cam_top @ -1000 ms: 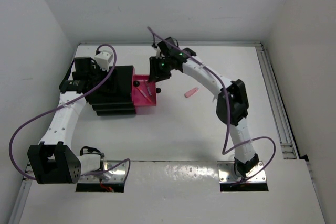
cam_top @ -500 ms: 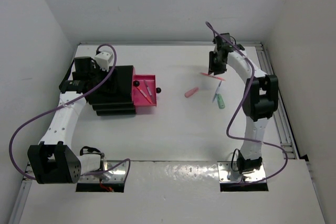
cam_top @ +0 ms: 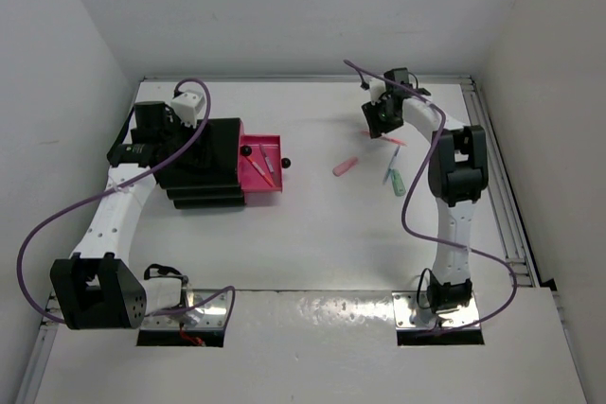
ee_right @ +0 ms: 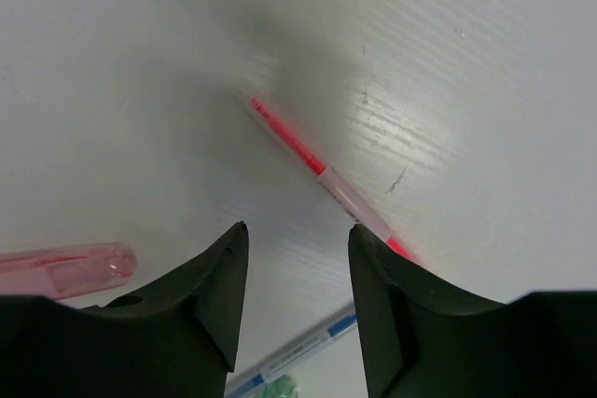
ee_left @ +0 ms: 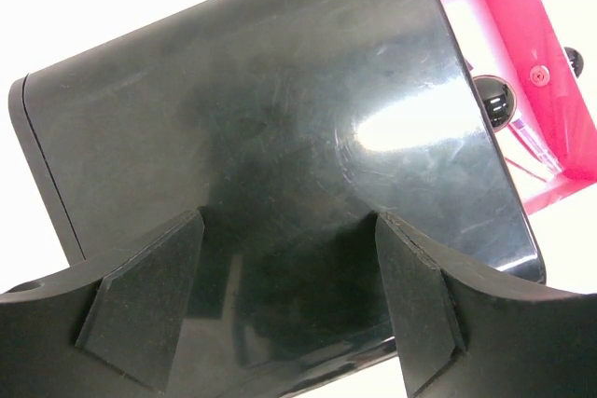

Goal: Sort the stationery into containers
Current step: Pick up the pen from the center of the board.

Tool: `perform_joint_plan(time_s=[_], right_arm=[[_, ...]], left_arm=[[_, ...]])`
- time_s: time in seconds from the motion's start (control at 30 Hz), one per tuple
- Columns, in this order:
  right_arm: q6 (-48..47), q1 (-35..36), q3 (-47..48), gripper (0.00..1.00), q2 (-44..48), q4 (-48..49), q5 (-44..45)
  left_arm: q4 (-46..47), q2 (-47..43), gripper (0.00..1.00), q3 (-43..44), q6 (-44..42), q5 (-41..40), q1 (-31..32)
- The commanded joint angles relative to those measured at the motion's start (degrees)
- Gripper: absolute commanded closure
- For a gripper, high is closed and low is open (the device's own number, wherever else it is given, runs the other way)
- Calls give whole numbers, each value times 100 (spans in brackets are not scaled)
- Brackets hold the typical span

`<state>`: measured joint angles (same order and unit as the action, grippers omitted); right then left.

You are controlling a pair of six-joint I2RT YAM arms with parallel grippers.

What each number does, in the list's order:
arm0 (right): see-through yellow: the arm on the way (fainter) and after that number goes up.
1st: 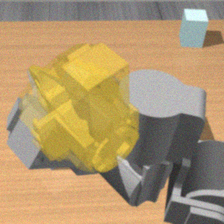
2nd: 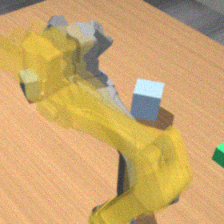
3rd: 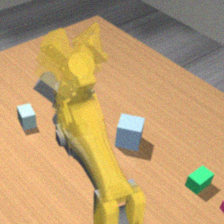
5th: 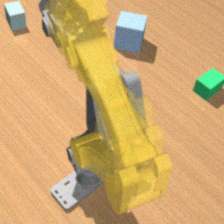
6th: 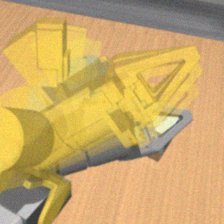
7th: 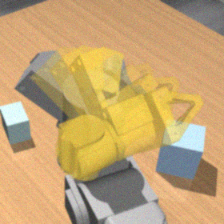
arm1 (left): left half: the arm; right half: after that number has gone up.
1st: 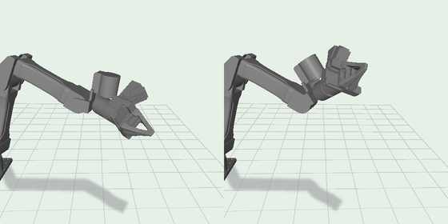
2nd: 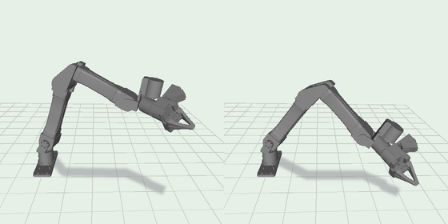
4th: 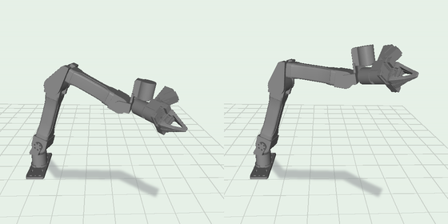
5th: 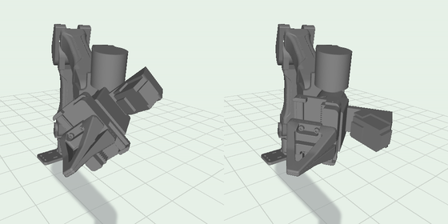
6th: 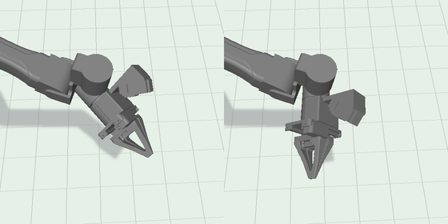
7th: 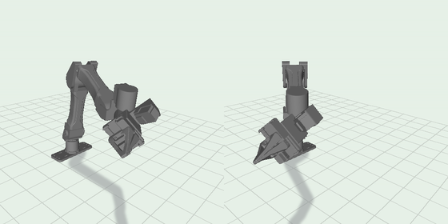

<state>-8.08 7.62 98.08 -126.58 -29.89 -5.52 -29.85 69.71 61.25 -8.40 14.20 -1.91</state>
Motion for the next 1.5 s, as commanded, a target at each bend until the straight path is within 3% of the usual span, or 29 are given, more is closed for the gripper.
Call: perform_joint_plan(time_s=[0.0,0.3,0.67,0.9,1.03,1.13,1.2,1.23,1.27,1.37,1.47], right_arm=[[-791,-120,317,54,-147,335,-213],[-1460,-454,316,62,-472,98,-441],[-1838,-1130,476,95,-833,-219,-415],[-1320,-1693,18,100,-359,27,-2],[-382,-1746,-70,100,229,-209,-352],[603,-1431,-271,100,818,-438,-897],[1549,-974,-691,100,1335,-370,-1249],[1555,-538,-694,100,1521,-221,-1328],[2460,-316,-1373,100,1923,138,-1399],[3003,677,-1652,100,2251,448,-1496],[3452,1574,-1207,100,2139,519,-1592]], left_arm=[[-232,157,19,80,-30,-40,-11],[-232,262,19,150,5,-92,7],[-294,394,19,299,14,-145,-2],[-224,394,19,247,41,-92,-11],[-206,385,19,264,58,-57,-11],[-215,368,19,264,67,-13,-2],[-188,359,19,247,102,22,-2],[-180,368,19,238,120,30,-2],[-162,359,19,220,163,65,-11],[-144,341,19,220,190,83,7],[-136,306,19,229,181,83,7]])
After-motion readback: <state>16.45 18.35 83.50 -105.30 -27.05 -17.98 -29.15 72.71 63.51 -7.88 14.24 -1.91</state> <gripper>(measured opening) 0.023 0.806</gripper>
